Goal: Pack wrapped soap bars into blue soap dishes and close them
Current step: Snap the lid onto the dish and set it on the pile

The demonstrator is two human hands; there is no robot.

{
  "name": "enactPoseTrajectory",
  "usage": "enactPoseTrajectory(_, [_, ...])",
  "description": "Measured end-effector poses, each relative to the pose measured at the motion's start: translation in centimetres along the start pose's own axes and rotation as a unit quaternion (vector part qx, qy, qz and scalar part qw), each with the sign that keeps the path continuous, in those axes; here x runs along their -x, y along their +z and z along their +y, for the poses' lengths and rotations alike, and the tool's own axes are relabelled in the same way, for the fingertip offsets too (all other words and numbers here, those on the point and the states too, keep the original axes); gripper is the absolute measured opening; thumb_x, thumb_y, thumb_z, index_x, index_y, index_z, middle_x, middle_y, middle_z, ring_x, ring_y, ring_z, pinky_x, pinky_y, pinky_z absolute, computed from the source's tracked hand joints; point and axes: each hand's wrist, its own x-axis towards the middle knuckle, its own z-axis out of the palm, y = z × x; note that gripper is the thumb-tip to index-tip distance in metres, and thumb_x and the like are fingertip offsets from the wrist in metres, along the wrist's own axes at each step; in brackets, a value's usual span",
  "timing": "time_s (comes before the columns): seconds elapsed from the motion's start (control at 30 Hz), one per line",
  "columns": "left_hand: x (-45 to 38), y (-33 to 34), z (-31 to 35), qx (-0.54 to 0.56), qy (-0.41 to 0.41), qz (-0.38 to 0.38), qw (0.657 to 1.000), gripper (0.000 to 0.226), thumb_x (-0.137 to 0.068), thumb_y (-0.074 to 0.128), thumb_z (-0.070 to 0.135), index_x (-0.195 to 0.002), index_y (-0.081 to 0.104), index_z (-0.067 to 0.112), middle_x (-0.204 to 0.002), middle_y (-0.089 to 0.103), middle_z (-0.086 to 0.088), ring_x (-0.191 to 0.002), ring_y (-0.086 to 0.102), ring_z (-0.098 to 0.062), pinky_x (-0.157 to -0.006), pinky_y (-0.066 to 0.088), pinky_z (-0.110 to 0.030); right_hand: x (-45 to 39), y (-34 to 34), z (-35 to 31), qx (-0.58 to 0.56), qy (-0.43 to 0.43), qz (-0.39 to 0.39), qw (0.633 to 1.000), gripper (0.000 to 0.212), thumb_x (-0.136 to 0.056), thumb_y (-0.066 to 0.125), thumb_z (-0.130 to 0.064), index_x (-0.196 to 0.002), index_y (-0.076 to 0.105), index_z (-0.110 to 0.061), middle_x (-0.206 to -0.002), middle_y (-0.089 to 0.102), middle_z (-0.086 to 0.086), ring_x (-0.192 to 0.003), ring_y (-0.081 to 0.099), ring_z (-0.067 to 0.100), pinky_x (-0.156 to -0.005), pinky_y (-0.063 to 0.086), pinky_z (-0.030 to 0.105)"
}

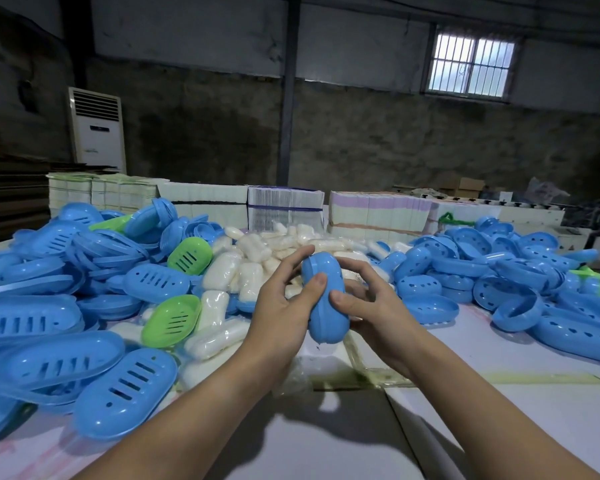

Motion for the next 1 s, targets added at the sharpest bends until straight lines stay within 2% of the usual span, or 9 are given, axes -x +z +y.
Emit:
enactPoseTrajectory(0.13, [0.0, 0.1, 0.2, 0.002, 0.003, 0.027, 1.000, 0.037, -0.095, 0.066, 0.025, -0.118, 0.063, 0.054, -0.127, 0.061, 0.005, -0.118, 0.064, -0.019, -0.095, 0.057, -0.048, 0.0, 1.1, 0.5, 0.039, -0.022, 0.042, 0.998, 0.060, -0.072, 0.080, -0.034, -0.127, 0.056, -0.029, -0.112, 0.070, 0.006, -0.097, 0.072, 0.024, -0.081, 0.060, 0.041])
enactPoseTrajectory(0.23, [0.0, 0.1, 0.2, 0.052, -0.034, 0.023, 0.998, 0.045, -0.093, 0.068, 0.023, -0.130, 0.055, 0.046, -0.134, 0.060, -0.003, -0.116, 0.067, -0.021, -0.097, 0.056, -0.046, 0.0, 1.5, 0.6, 0.035, -0.028, 0.056, 0.997, 0.063, -0.071, 0.075, -0.037, -0.130, 0.055, -0.030, -0.114, 0.070, 0.004, -0.097, 0.072, 0.021, -0.081, 0.060, 0.038])
enactPoseTrajectory(0.4, [0.1, -0.1, 0.6, 0.075, -0.063, -0.019, 0.995, 0.051, -0.086, 0.070, 0.028, -0.135, 0.058, 0.034, -0.124, 0.068, -0.008, -0.105, 0.072, -0.019, -0.076, 0.060, -0.031, 0.2, 0.9, 0.3, 0.068, -0.029, 0.062, 0.995, 0.061, -0.074, 0.082, -0.036, -0.129, 0.057, -0.028, -0.117, 0.068, 0.008, -0.098, 0.071, 0.021, -0.088, 0.058, 0.046])
enactPoseTrajectory(0.53, [0.2, 0.0, 0.5, 0.043, -0.063, -0.020, 0.997, 0.066, -0.073, 0.070, 0.042, -0.137, 0.056, 0.035, -0.133, 0.062, -0.009, -0.117, 0.066, -0.023, -0.092, 0.059, -0.043, 0.1, 0.8, 0.4, 0.073, -0.025, 0.054, 0.996, 0.058, -0.073, 0.079, -0.038, -0.127, 0.058, -0.028, -0.109, 0.072, 0.004, -0.098, 0.071, 0.024, -0.090, 0.055, 0.053])
enactPoseTrajectory(0.57, [0.2, 0.0, 0.4, 0.044, -0.069, -0.022, 0.996, 0.067, -0.072, 0.070, 0.042, -0.137, 0.056, 0.036, -0.134, 0.061, -0.009, -0.116, 0.067, -0.022, -0.090, 0.059, -0.041, 0.1, 0.8, 0.4, 0.080, -0.023, 0.051, 0.995, 0.058, -0.071, 0.076, -0.039, -0.126, 0.059, -0.029, -0.108, 0.073, 0.003, -0.097, 0.071, 0.023, -0.090, 0.055, 0.054])
enactPoseTrajectory(0.67, [0.1, -0.3, 0.5, 0.086, -0.086, -0.029, 0.992, 0.063, -0.072, 0.072, 0.036, -0.133, 0.059, 0.031, -0.126, 0.066, -0.008, -0.099, 0.074, -0.016, -0.070, 0.059, -0.027, 0.2, 0.9, 0.5, 0.099, -0.023, 0.047, 0.994, 0.059, -0.069, 0.075, -0.043, -0.125, 0.059, -0.033, -0.109, 0.071, 0.005, -0.097, 0.071, 0.021, -0.090, 0.055, 0.052])
enactPoseTrajectory(0.8, [-0.1, -0.5, 1.0, 0.085, -0.076, -0.038, 0.993, 0.059, -0.076, 0.071, 0.030, -0.133, 0.059, 0.026, -0.118, 0.068, -0.011, -0.090, 0.074, -0.014, -0.064, 0.057, -0.023, 0.3, 1.0, 0.4, 0.102, -0.034, 0.035, 0.994, 0.058, -0.073, 0.075, -0.043, -0.127, 0.056, -0.037, -0.110, 0.071, 0.004, -0.097, 0.071, 0.018, -0.082, 0.059, 0.036])
enactPoseTrajectory(0.9, [-0.2, -0.7, 1.2, 0.081, -0.072, -0.054, 0.993, 0.057, -0.079, 0.070, 0.029, -0.135, 0.057, 0.028, -0.124, 0.066, -0.013, -0.099, 0.074, -0.019, -0.070, 0.059, -0.026, 0.3, 1.1, 0.3, 0.116, -0.037, 0.023, 0.992, 0.053, -0.084, 0.074, -0.035, -0.130, 0.051, -0.043, -0.115, 0.068, 0.008, -0.101, 0.068, 0.016, -0.079, 0.055, 0.023])
enactPoseTrajectory(1.0, [-0.1, -0.7, 1.3, 0.043, -0.095, -0.078, 0.991, 0.054, -0.080, 0.065, 0.043, -0.133, 0.054, 0.046, -0.131, 0.065, 0.002, -0.115, 0.068, -0.016, -0.098, 0.055, -0.040, 0.4, 0.5, -0.7, 0.192, -0.048, 0.044, 0.979, 0.055, -0.081, 0.077, -0.039, -0.128, 0.051, -0.052, -0.117, 0.062, 0.000, -0.098, 0.065, 0.009, -0.077, 0.055, 0.021])
